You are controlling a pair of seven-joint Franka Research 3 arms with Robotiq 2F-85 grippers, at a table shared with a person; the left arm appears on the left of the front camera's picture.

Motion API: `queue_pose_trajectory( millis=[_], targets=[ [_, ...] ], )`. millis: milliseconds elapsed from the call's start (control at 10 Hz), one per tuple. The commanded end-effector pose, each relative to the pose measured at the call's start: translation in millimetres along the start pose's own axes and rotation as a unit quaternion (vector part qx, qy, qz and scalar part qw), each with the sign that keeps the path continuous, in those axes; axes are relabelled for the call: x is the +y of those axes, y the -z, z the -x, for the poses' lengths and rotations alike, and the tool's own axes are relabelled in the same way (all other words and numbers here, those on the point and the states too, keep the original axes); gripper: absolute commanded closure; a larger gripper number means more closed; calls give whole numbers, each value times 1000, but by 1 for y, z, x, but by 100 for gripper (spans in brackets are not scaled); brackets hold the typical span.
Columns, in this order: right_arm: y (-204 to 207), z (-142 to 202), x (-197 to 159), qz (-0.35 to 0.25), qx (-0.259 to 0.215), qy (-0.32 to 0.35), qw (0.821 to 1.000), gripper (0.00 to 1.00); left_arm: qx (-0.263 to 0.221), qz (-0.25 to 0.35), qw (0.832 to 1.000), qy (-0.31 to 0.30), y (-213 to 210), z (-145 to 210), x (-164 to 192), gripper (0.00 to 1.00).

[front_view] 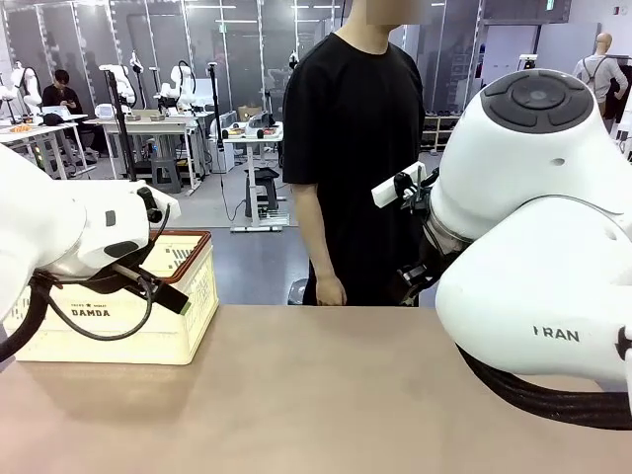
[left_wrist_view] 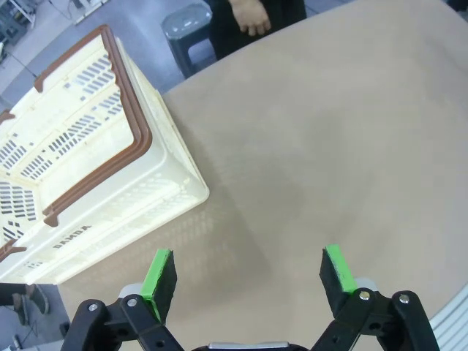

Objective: Place the drinks into the Shopping basket.
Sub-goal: Pick up one drink and place it into the Shopping basket.

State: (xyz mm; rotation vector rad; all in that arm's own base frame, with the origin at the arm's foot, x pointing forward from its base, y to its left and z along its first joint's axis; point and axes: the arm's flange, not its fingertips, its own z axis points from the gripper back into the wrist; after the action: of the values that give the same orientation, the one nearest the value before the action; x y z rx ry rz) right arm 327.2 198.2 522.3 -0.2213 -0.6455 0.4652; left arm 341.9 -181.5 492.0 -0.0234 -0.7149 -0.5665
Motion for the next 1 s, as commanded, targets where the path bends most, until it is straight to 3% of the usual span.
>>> queue_pose_trajectory(
  millis=[0, 600, 900],
  targets=[
    [21, 10, -13, -1, 5, 24, 1000, 0, 40, -4, 999, -19, 17, 34, 8, 0],
    [104, 63, -68, -33, 100, 143, 984, 0, 152, -27, 980, -125, 70, 118, 72, 0],
    [125, 79, -75, -44, 133, 183, 973, 0, 165, -31, 975, -147, 80, 130, 84, 0]
  ],
)
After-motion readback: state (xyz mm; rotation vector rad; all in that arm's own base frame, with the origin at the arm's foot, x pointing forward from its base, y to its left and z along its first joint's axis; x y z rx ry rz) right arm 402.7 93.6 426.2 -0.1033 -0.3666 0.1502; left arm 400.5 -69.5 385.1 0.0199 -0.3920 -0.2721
